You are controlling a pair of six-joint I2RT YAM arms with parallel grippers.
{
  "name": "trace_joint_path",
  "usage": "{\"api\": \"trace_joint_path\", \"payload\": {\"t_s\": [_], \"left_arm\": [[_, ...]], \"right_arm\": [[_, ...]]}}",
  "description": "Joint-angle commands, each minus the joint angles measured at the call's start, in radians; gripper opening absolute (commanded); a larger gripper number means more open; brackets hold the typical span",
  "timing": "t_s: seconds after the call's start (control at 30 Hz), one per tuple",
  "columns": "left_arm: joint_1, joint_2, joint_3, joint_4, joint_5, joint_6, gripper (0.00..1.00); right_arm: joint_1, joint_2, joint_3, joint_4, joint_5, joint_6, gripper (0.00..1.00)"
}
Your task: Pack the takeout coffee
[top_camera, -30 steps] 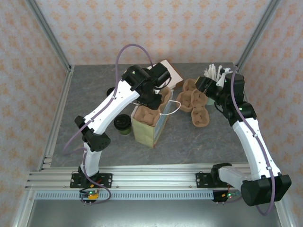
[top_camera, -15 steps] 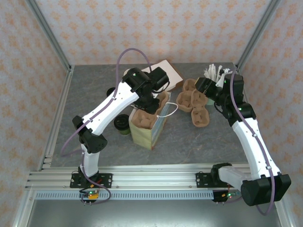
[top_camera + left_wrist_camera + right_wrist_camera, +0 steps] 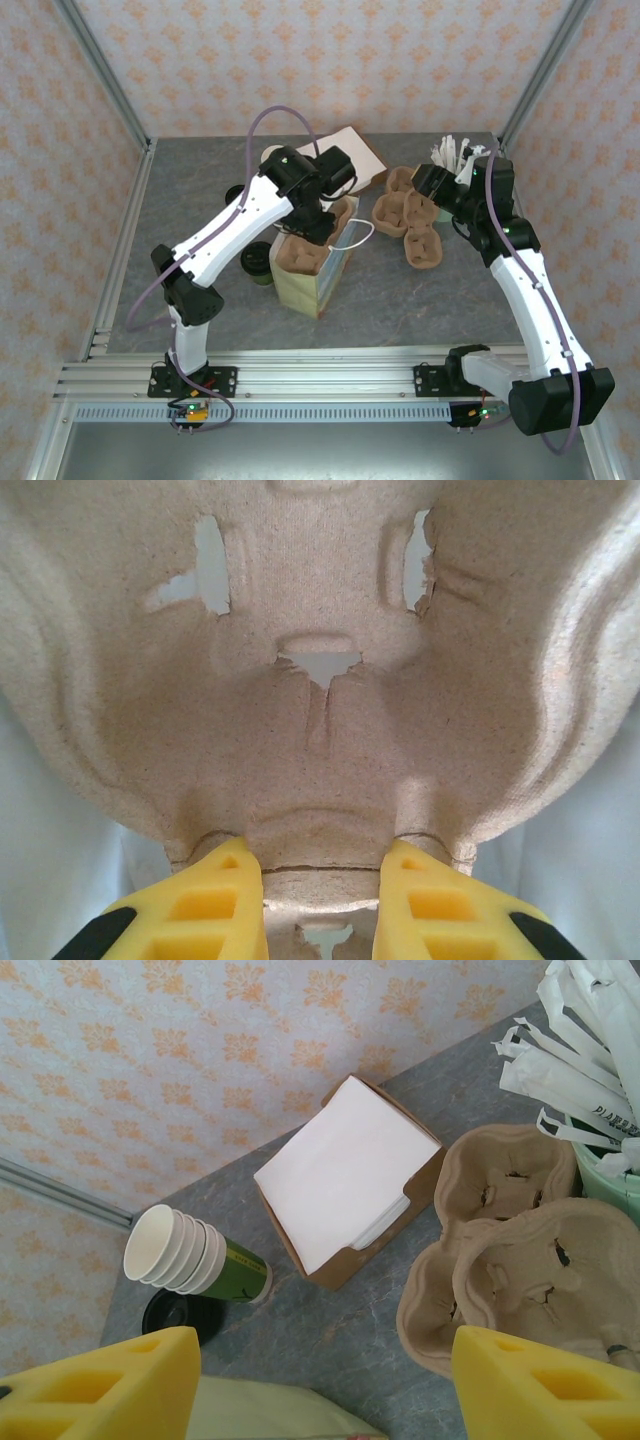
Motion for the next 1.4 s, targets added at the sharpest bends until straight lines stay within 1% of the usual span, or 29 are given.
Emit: {"api": "trace_joint_path", "payload": {"t_s": [0.0, 0.17, 0.37, 0.5, 0.67, 0.83, 0.97, 1.37], "left_arm": [[-0.007, -0.045, -0.037, -0.082, 0.021, -0.001, 0.20], [-0.007, -0.057, -0.046, -0.070, 0.024, -0.002, 0.19], [-0.015, -0.058, 0.021, -0.086, 0.028, -0.013, 0.19], [-0.025, -0.059, 0.062, -0.112, 0.011, -0.021, 0.18], [-0.031, -0.077, -0.005, -0.114, 0.030, -0.024, 0.18], [-0.032, -0.078, -0.008, -0.146, 0.025, -0.024, 0.18], [-0.032, -0.078, -0.053, -0.158, 0.030, -0.017, 0.18], [-0.031, -0.093, -0.163, -0.106, 0.040, -0.011, 0.18]], "right_arm": [[0.003, 0.002, -0.011, 0.026, -0.002, 0.012, 0.67], [0.004, 0.004, -0.014, 0.027, -0.005, 0.013, 0.68], [0.004, 0.015, -0.011, 0.031, -0.026, 0.016, 0.68], [0.005, 0.020, -0.013, 0.029, -0.024, 0.018, 0.68], [0.005, 0.029, -0.008, 0.028, -0.029, 0.019, 0.68], [0.004, 0.034, -0.009, 0.029, -0.028, 0.019, 0.68], [0.005, 0.037, -0.012, 0.029, -0.028, 0.018, 0.68], [0.005, 0.038, -0.019, 0.026, -0.027, 0.015, 0.68]]}}
